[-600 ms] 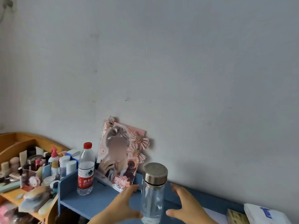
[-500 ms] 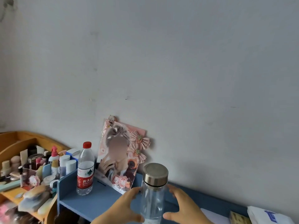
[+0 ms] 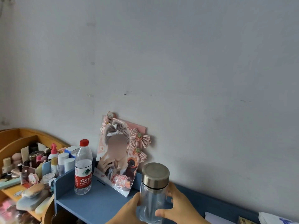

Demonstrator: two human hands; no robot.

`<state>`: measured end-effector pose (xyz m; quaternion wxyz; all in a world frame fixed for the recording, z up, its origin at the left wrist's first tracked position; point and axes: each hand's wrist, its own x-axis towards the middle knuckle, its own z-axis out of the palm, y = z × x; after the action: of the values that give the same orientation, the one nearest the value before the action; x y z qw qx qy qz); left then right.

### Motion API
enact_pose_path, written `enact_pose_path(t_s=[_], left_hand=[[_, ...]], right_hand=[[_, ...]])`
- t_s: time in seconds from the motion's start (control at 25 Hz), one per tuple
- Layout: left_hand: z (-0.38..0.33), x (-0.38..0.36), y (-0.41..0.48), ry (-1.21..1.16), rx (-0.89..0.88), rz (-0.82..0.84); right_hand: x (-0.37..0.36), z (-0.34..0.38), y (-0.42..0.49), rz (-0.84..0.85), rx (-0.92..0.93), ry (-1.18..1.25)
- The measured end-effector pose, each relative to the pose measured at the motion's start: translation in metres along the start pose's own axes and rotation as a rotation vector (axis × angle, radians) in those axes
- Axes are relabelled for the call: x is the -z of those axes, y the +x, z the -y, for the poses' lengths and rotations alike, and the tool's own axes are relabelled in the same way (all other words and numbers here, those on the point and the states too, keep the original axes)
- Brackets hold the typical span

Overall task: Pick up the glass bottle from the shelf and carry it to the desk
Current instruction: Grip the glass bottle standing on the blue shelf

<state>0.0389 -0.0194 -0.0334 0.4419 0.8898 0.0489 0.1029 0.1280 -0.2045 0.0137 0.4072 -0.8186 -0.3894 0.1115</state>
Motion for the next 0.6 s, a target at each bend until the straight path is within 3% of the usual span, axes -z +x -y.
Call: enact_pose_path(t_s=[0.24, 0.6], left_hand=[[0.006, -0.009, 0.01, 0.053, 0.015, 0.013], [0.009, -0.012, 0.009, 0.063, -0.012, -0.093]], right_hand=[[0.003, 0.002, -0.001, 0.03, 0.029, 0.026], [0.001, -0.002, 0.001, 0.005, 0.004, 0.067]])
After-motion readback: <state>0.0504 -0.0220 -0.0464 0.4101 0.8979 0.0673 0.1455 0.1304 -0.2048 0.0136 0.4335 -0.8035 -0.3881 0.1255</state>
